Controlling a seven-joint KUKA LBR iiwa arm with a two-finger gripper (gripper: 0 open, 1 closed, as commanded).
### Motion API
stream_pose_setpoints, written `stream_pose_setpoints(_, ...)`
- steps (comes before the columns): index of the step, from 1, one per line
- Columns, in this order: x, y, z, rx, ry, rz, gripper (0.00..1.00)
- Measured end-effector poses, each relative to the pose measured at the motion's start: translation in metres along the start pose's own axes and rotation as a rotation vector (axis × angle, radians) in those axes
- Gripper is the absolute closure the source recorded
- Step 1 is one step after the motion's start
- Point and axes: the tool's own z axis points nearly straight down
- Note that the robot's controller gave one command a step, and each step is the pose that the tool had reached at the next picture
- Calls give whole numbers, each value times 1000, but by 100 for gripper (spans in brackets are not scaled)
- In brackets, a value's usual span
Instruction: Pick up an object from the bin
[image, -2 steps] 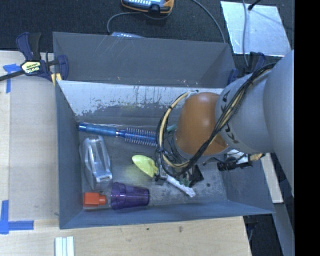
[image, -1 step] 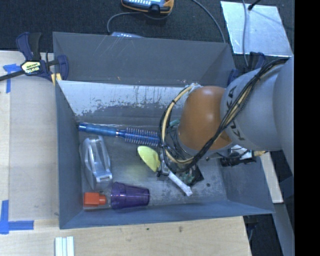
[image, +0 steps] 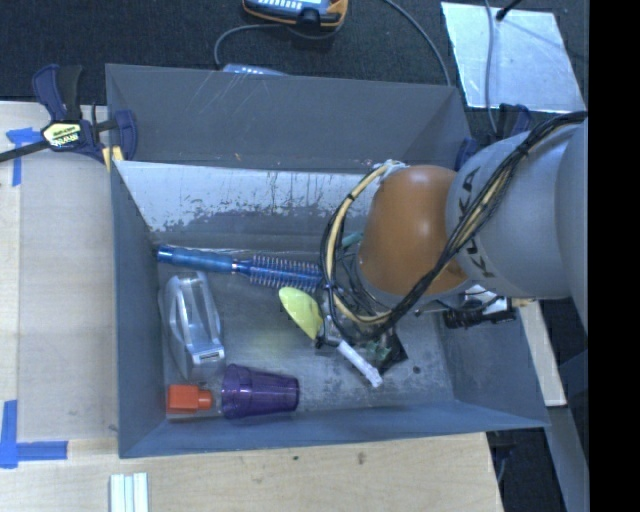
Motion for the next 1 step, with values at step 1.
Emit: stream_pose_setpoints(1, 0, 0, -4, 0, 1, 0, 100)
